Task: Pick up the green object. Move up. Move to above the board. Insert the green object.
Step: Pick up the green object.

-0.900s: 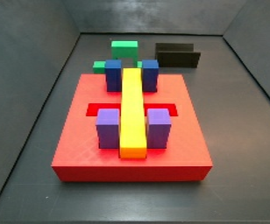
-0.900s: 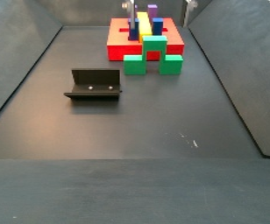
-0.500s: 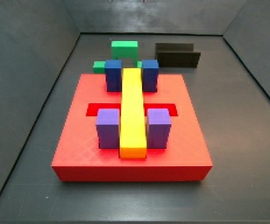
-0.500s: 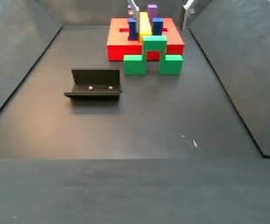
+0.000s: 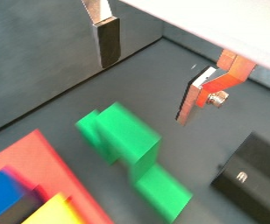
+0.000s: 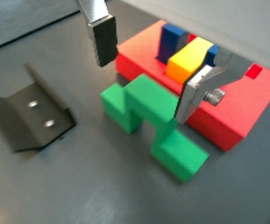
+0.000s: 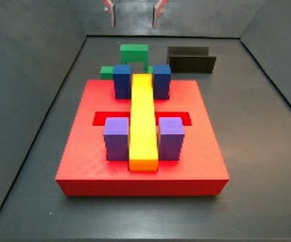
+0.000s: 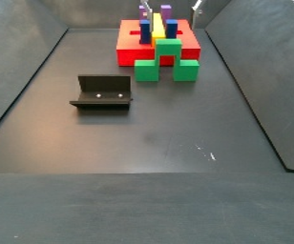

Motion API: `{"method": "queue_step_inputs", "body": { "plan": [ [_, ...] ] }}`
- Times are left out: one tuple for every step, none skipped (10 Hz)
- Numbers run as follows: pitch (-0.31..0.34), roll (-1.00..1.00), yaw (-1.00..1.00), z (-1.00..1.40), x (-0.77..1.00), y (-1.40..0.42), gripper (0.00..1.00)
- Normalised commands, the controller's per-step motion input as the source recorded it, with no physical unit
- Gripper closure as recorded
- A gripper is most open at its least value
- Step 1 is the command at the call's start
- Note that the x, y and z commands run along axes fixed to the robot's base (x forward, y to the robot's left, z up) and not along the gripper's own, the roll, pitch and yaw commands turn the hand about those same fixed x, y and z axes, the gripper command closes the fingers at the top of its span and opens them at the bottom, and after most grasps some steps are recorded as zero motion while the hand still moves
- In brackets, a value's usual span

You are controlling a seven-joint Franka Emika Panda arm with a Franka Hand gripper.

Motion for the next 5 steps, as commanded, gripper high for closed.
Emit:
{"method": "queue_step_inputs", "body": {
  "plan": [
    [0.0,0.01,0.0,-0.27,0.09,-0.42,0.0],
    [0.0,0.0,0.0,-0.15,0.14,-0.19,0.0],
    [0.0,0.0,0.0,0.0,0.0,-0.04,0.0],
    [-0.004,0.0,0.0,-0.02,0.0,0.0,0.0],
    [-0.03,0.0,0.0,-0.11,0.0,-0.11,0.0]
  ]
}}
